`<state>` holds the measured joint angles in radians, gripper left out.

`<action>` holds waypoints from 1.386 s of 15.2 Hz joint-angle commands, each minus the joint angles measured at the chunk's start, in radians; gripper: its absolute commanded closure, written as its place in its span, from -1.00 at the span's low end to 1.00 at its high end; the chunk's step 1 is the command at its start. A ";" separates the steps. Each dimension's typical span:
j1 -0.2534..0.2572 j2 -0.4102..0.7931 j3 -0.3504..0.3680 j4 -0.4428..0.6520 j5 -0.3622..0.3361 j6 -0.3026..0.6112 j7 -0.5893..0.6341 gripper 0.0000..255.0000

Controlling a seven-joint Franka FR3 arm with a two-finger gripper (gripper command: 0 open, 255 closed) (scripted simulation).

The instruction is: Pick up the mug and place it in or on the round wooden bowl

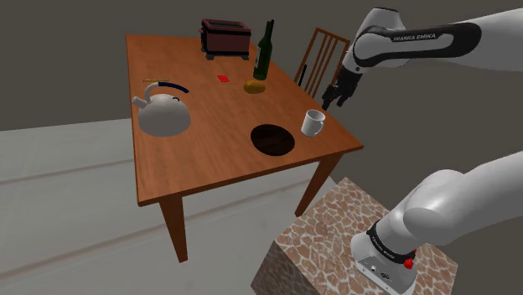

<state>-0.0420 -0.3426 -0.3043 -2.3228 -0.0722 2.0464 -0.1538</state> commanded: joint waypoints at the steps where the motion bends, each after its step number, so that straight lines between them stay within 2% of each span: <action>1: -0.001 0.071 -0.033 0.020 0.020 0.046 -0.043 -1.00; 9: -0.020 0.373 -0.121 0.165 0.177 0.159 -0.233 -1.00; 16: -0.022 0.430 -0.114 0.128 0.215 0.246 -0.259 -1.00; 21: -0.022 0.435 -0.114 0.125 0.218 0.253 -0.261 -1.00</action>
<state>-0.0638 0.0921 -0.4180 -2.1973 0.1455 2.2988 -0.4144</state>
